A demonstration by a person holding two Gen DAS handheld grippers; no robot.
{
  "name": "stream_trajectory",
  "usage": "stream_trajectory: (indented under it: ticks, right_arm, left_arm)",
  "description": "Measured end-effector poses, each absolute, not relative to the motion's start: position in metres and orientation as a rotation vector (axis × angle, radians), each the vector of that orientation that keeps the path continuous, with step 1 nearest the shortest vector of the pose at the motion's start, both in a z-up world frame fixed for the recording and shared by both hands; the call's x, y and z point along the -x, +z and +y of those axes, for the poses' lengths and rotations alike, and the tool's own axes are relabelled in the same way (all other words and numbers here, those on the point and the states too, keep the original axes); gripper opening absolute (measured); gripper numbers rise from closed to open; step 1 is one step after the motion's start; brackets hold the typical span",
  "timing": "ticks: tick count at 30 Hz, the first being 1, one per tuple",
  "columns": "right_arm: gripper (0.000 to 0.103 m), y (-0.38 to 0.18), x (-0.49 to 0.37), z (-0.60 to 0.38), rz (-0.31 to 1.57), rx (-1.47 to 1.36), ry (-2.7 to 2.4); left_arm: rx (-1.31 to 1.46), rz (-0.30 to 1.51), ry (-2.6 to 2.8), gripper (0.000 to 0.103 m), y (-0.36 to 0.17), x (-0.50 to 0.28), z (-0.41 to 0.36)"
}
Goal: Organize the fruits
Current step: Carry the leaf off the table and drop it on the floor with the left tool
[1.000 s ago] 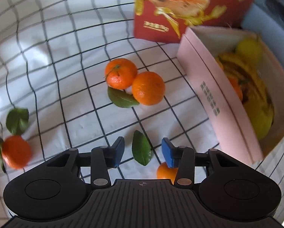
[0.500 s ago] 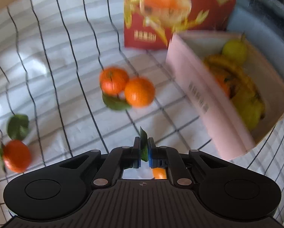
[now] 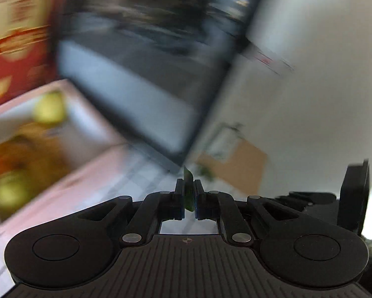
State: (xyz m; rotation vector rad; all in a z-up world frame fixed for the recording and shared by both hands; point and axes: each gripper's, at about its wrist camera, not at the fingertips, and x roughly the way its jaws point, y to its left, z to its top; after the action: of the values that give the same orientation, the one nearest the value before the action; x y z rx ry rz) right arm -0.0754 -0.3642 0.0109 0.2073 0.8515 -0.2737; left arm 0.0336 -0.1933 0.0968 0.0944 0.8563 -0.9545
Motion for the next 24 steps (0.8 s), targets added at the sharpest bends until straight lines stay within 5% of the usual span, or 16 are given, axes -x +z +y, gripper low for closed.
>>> stream_trajectory:
  ticks: [5,11,24]
  right_arm:
    - [0.035,0.005,0.083,-0.404,0.843,-0.245,-0.355]
    - [0.035,-0.004,0.090,-0.423,0.845,-0.282,-0.365]
    - [0.042,0.005,0.069,-0.373,0.798,-0.185,-0.246]
  left_arm:
    - [-0.245,0.713,-1.001,0.013,0.065,-0.008,-0.269]
    - [-0.294,0.809,-1.008,0.019,0.034,-0.025,-0.297]
    - [-0.231,0.712,-0.864,0.019,0.068,-0.009,-0.195]
